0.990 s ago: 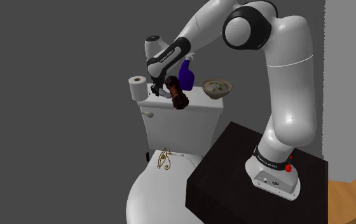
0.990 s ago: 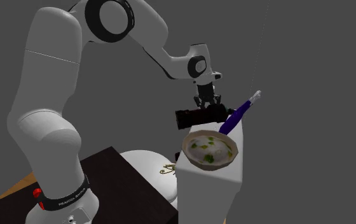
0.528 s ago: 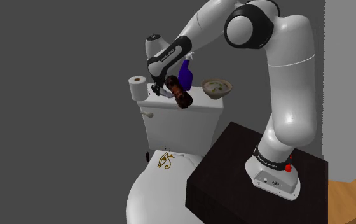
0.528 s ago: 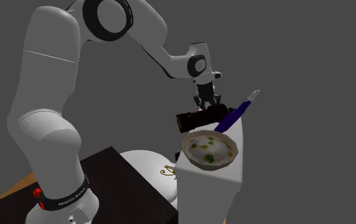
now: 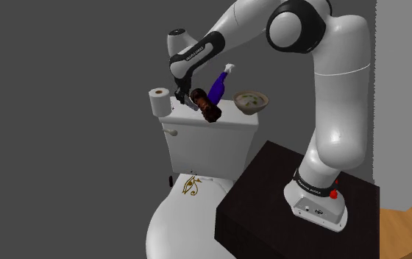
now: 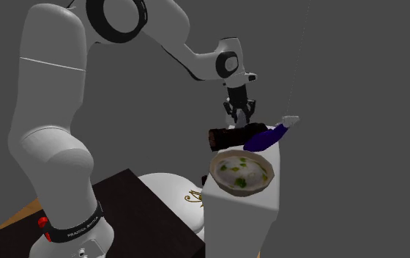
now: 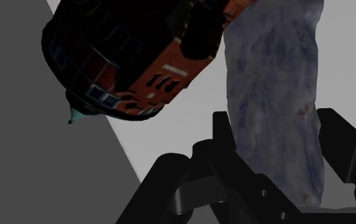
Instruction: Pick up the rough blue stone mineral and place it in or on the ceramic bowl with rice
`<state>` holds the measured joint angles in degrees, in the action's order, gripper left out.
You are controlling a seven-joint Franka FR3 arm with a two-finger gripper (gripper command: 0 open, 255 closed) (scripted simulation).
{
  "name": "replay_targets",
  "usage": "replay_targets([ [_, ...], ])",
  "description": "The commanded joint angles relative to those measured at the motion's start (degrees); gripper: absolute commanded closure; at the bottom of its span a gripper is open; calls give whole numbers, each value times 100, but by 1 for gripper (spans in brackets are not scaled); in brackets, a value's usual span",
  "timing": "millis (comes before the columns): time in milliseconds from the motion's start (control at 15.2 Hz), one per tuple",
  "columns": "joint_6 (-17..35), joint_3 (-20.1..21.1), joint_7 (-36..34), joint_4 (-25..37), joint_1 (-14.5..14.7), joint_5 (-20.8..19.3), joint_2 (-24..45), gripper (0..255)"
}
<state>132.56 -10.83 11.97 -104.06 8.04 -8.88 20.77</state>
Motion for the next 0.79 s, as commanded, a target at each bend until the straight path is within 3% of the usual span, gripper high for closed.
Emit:
replay_targets([
  [0,-134,-1,15,69,6,0,-70,255],
  [726,-864,-2,124,488,23,16,-390,255],
])
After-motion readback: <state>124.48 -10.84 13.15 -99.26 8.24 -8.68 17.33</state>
